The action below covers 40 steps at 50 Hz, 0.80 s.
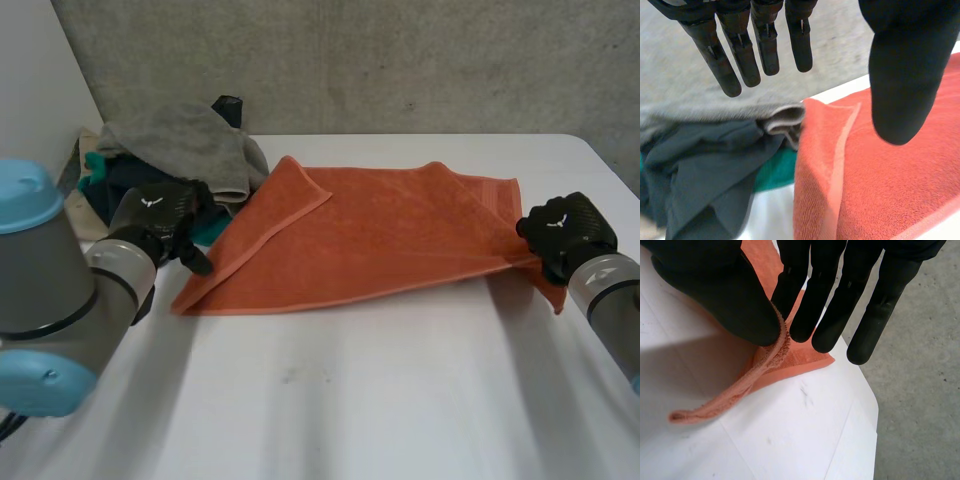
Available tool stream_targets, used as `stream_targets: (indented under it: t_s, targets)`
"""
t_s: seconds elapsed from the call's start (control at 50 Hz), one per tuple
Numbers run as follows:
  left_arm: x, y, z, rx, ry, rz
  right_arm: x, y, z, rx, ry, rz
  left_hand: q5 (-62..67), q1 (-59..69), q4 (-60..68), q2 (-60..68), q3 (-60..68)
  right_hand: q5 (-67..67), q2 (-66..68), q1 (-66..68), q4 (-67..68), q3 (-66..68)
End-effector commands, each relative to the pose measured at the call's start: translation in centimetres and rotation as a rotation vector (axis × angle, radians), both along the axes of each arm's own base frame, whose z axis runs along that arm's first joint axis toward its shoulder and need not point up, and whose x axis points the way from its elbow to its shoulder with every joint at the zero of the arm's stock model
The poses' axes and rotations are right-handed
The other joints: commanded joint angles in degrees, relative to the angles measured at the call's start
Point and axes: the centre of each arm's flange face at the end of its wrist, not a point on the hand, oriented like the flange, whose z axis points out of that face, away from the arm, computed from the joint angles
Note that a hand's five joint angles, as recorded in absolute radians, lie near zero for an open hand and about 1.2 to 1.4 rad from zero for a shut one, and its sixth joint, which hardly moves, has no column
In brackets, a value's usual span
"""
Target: Fold the laundry.
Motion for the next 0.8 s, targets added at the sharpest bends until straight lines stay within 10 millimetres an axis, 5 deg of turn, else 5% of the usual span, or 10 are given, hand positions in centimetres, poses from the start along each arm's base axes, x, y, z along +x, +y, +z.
stream_targets:
  t_s: [0.02, 0.16, 0.32, 0.8]
  targets:
    - [1.3, 1.0, -1.8, -0.079, -0.258, -0.208, 0.0, 0.6, 1.5, 0.004, -0.023, 0.026, 2.66, 0.98, 2.51, 1.74, 1.58, 13.07, 12.4, 15.4, 10.98, 11.5]
    - [3.0, 1.8, -4.7, -0.08, -0.464, -0.319, 0.1, 1.0, 4.1, -0.048, -0.079, 0.039, 3.16, 1.49, 3.01, 2.25, 2.08, 13.07, 12.4, 15.4, 10.98, 11.5]
    - [2.7, 2.2, -5.2, -0.101, -0.469, -0.346, 0.2, 2.6, 8.4, -0.109, -0.121, 0.071, 4.51, 2.83, 4.36, 3.59, 3.42, 13.07, 12.4, 15.4, 10.98, 11.5]
    - [1.4, -2.8, -10.8, -0.184, -0.668, -0.386, 0.5, 2.8, 9.8, -0.14, -0.135, 0.102, 7.7, 6.03, 7.55, 6.79, 6.62, 13.07, 12.4, 15.4, 10.98, 11.5]
